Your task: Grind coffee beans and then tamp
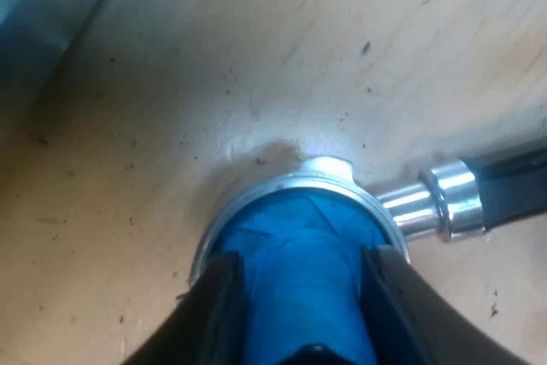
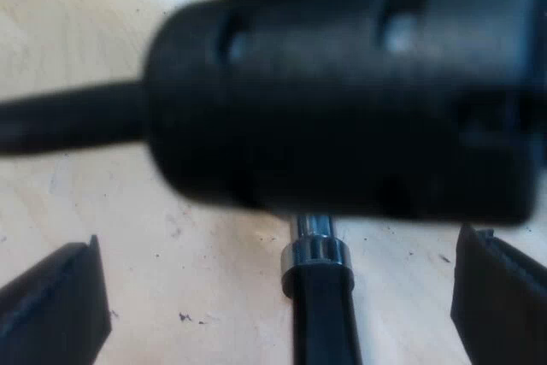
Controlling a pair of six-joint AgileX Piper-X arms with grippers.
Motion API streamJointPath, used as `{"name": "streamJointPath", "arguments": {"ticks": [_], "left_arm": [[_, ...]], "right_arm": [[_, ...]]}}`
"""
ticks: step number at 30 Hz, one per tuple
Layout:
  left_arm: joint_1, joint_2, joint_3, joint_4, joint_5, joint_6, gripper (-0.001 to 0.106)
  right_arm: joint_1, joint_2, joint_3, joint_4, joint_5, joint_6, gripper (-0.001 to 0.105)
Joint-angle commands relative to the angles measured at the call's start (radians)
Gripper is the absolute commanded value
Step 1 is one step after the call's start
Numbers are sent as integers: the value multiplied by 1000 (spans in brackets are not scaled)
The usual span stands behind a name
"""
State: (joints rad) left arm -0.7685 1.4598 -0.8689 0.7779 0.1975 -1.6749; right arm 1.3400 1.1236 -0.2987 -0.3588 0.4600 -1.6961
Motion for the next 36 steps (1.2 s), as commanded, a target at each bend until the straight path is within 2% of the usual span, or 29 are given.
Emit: {"name": "streamJointPath", "arguments": {"ticks": [1,6,13,23,27,33,36], "left_arm": [[1,7,46,3,3,-9,0],[1,7,112,-9,3,-9,0],[1,7,119,-18,3,-9,0],[1,-28,30,8,3,-9,0],[1,-69,-21,34,3,-9,0],[1,-137,-54,40,-1,-9,0],[1,-186,-68,86,-25,-9,0]], "right_arm": [[1,-10,2,-12,8,-7,82],[1,-10,2,-12,8,-7,82],[1,-10,2,-12,8,-7,82],[1,-10,-2,-12,8,-10,82],[1,-10,-17,-12,14,-39,82],[1,-10,-42,-12,14,-48,82],[1,-10,-56,-12,14,-59,82]]}}
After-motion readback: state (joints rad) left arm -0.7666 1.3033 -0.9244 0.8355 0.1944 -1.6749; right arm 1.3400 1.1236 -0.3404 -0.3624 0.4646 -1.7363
